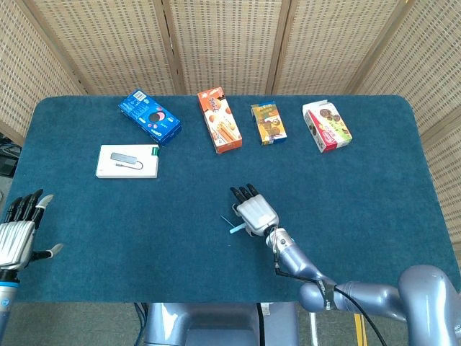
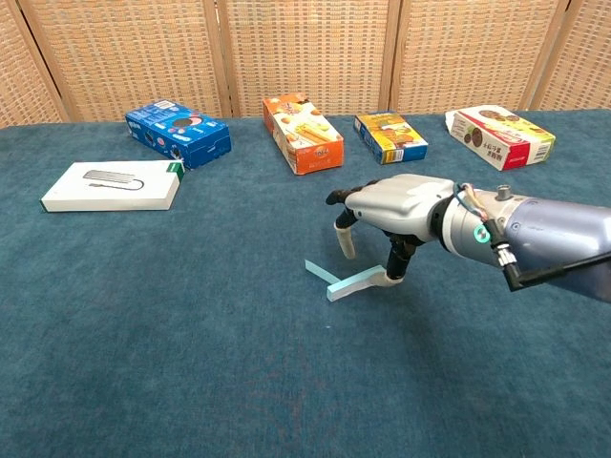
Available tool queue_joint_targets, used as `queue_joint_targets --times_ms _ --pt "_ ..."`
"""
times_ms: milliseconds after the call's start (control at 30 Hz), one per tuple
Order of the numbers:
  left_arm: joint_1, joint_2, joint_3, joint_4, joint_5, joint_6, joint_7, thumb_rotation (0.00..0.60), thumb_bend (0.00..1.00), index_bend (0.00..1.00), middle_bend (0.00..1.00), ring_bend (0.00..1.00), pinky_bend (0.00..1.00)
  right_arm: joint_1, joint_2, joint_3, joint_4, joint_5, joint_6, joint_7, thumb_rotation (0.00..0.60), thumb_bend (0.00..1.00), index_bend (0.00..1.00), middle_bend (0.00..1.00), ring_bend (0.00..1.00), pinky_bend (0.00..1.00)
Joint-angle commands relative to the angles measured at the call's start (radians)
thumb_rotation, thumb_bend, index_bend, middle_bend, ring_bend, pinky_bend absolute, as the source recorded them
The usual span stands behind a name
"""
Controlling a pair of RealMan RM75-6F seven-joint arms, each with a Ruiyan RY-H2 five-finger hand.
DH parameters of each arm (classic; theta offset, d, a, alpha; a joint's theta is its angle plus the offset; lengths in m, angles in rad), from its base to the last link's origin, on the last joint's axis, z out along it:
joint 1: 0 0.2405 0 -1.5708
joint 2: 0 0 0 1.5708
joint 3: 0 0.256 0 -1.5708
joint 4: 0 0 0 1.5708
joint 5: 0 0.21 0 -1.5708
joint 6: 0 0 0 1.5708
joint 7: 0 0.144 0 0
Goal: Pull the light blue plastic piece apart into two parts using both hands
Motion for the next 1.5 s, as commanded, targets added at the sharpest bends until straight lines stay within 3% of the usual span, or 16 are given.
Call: queue_joint_targets --times_ms 33,867,1000,1500 --pt "-0.001 0.000 0.001 -0.001 0.001 -0.002 0.001 0.600 0.00 0.00 0.00 0.00 0.00 0.002 -0.007 -0.006 0.013 0.008 -0.002 0.009 0.600 0.34 0.41 0.00 0.00 0.00" --pt "-0.003 0.001 0.003 0.000 -0.002 -0.006 -0.006 0.600 0.00 0.00 0.00 0.00 0.00 0.010 -0.048 -0.035 0.081 -0.011 -0.011 0.075 0.600 0.36 0.49 0.00 0.00 0.00" --pt "-0.003 0.002 0.003 0.000 -0.001 -0.006 -0.010 0.600 0.00 0.00 0.00 0.00 0.00 0.012 -0.051 -0.035 0.087 -0.007 -0.012 0.076 0.600 0.42 0.52 0.00 0.00 0.00" --pt "-0.009 -0.001 0.003 0.005 0.010 -0.007 -0.014 0.600 0.00 0.00 0.00 0.00 0.00 -0.002 0.003 -0.013 -0.001 -0.035 -0.009 0.156 0.600 0.47 0.57 0.00 0.00 0.00"
